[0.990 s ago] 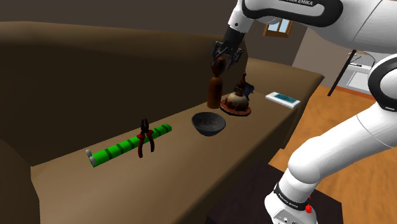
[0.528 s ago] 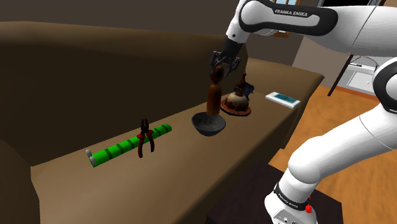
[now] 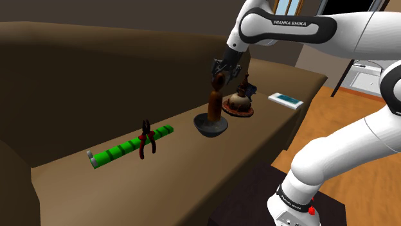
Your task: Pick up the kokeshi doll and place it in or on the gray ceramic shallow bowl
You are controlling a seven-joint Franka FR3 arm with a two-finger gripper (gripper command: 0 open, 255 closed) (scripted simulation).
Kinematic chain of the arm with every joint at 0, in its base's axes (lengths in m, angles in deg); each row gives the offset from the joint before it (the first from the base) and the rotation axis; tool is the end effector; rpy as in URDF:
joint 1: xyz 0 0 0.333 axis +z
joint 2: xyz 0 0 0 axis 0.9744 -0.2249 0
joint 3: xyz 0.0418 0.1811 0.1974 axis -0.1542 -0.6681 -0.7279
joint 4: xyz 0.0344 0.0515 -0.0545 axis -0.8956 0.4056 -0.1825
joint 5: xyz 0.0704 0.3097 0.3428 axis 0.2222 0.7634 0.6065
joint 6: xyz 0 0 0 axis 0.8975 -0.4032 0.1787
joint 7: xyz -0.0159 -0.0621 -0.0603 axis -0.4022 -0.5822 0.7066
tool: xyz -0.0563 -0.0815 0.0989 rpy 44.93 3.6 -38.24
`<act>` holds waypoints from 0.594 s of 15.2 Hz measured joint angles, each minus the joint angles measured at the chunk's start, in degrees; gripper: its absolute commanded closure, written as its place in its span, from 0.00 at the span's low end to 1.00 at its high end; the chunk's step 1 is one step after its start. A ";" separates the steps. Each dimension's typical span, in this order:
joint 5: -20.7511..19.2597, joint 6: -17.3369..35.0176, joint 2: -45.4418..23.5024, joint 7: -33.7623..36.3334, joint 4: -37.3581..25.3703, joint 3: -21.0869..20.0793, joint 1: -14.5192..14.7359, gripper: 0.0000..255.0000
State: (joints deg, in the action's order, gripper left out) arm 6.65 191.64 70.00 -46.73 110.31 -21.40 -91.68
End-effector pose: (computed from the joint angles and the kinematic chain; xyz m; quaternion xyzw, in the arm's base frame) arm 0.5329 -0.0642 0.5535 -0.9486 0.2886 -0.1189 0.0514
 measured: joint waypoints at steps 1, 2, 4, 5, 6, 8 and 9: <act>0.01 0.06 0.02 0.01 0.07 -0.01 0.01 1.00; 0.01 0.09 0.03 0.01 0.10 -0.02 0.01 1.00; 0.01 0.11 0.04 0.01 0.12 -0.02 0.01 1.00; 0.01 0.11 0.04 0.01 0.13 -0.02 0.01 0.00; 0.01 0.12 0.05 0.02 0.12 -0.02 0.01 0.00; 0.01 0.12 0.06 0.02 0.09 -0.02 0.01 0.00; 0.01 0.12 0.06 0.02 0.08 -0.02 0.01 0.00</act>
